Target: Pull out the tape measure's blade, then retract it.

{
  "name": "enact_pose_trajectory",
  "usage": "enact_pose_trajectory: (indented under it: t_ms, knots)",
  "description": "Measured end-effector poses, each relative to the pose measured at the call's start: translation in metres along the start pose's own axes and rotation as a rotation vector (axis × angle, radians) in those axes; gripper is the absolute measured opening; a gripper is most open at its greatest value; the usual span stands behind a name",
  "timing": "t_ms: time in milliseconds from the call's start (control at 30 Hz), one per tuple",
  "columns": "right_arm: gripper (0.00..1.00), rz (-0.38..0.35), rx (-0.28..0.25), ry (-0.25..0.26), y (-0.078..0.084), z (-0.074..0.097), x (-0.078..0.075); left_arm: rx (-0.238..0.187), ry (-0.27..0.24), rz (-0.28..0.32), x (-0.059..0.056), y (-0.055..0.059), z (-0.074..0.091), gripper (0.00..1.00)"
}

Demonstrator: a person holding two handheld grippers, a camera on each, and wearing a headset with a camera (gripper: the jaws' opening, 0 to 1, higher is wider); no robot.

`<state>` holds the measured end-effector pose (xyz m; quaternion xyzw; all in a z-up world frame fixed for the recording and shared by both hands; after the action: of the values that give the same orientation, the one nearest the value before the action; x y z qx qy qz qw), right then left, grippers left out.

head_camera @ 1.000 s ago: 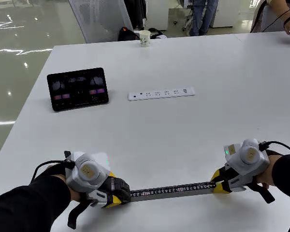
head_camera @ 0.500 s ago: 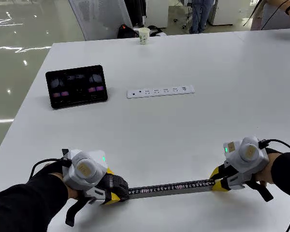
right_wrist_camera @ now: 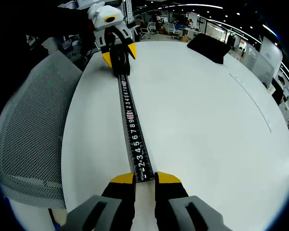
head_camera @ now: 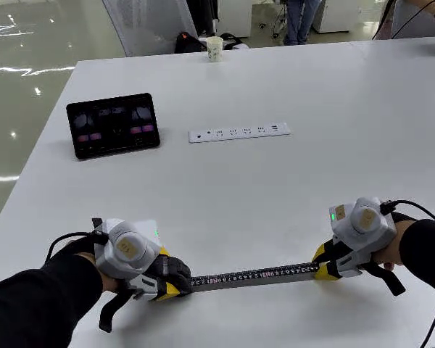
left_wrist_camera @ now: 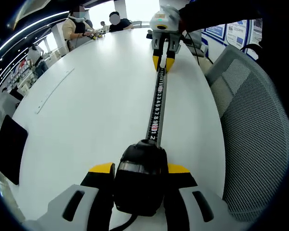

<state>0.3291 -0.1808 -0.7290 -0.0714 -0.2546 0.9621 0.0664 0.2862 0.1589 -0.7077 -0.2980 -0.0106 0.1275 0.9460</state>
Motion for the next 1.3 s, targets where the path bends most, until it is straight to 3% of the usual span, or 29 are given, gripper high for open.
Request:
enact_pose_trajectory:
  t_ms: [133, 367, 567, 633, 700, 800, 900, 1100, 1300]
  knots:
    - [0.12, 0.018, 0.017, 0.005, -0.002, 0.000, 0.001, -0.005, -0.003, 0.002, 0.000, 0.000, 0.000, 0.34]
    - [0.12, -0.032, 0.023, 0.027, -0.002, -0.001, 0.001, -0.012, -0.021, 0.022, 0.000, 0.001, -0.002, 0.36]
    - [0.13, 0.040, 0.043, 0.037, -0.004, -0.001, 0.005, -0.010, -0.022, 0.019, -0.001, 0.000, -0.001, 0.36]
    - [0.13, 0.060, 0.052, 0.037, -0.005, -0.001, 0.005, 0.020, -0.010, -0.003, -0.002, 0.002, 0.001, 0.36]
    - [0.13, 0.096, 0.058, 0.036, -0.006, -0.001, 0.007, 0.083, -0.005, -0.032, -0.001, 0.006, 0.003, 0.35]
    - [0.13, 0.124, 0.060, 0.031, -0.006, 0.000, 0.008, 0.094, 0.007, -0.034, -0.002, 0.008, 0.004, 0.37]
    - [0.13, 0.146, 0.058, 0.027, -0.006, 0.001, 0.009, 0.094, 0.019, -0.022, -0.001, 0.011, 0.008, 0.39]
    - [0.14, 0.178, 0.054, 0.026, -0.007, 0.006, 0.010, 0.083, -0.006, -0.002, 0.000, 0.013, 0.013, 0.52]
    - [0.17, 0.162, 0.034, 0.046, -0.007, 0.010, 0.010, 0.014, -0.018, 0.070, -0.002, 0.013, 0.019, 0.59]
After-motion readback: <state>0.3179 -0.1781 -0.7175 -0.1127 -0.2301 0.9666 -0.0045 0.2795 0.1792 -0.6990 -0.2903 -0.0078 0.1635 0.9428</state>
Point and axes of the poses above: the centre of the closed fingertips' face, and the gripper's own axes: z roughly backward along the fingers, x roughly to its left, y roughly out of its underside, the point moved 9 cm from there along z, roughly backward along the fingers, and after that the axes turned 10 degrees about y, right-handed, at the moved point
